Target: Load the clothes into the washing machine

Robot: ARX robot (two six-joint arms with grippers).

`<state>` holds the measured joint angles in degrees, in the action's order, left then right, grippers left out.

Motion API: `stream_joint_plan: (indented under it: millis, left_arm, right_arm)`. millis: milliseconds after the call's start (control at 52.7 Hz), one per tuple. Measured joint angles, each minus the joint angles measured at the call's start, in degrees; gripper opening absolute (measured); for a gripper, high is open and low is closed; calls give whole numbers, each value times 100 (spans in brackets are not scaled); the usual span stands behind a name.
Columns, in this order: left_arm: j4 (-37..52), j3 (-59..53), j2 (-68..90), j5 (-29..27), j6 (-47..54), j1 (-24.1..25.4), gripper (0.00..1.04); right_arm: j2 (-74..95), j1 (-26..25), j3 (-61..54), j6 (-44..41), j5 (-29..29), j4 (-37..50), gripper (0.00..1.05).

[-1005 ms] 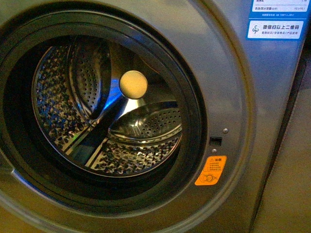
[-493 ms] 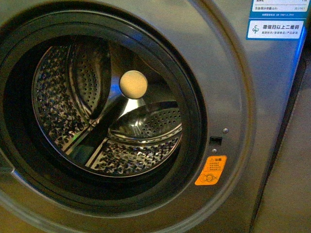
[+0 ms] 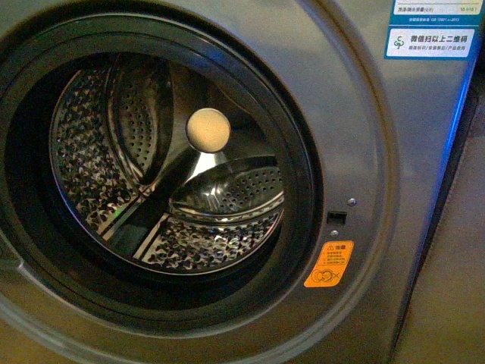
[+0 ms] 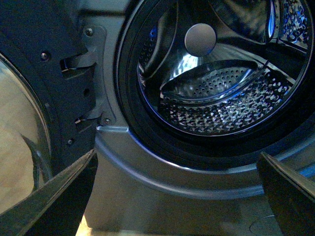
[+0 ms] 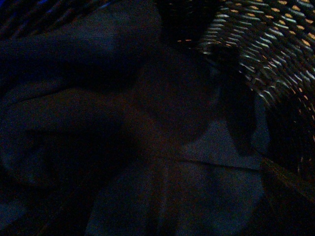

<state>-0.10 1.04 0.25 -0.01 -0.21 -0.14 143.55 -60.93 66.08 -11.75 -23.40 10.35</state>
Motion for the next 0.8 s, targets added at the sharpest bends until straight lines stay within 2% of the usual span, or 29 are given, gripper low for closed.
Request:
stream_joint_plan:
  millis: [797]
  left_arm:
    - [0,2,0,0,0,0,98]
  right_arm:
    - [1268,468,428,846,302,756,97]
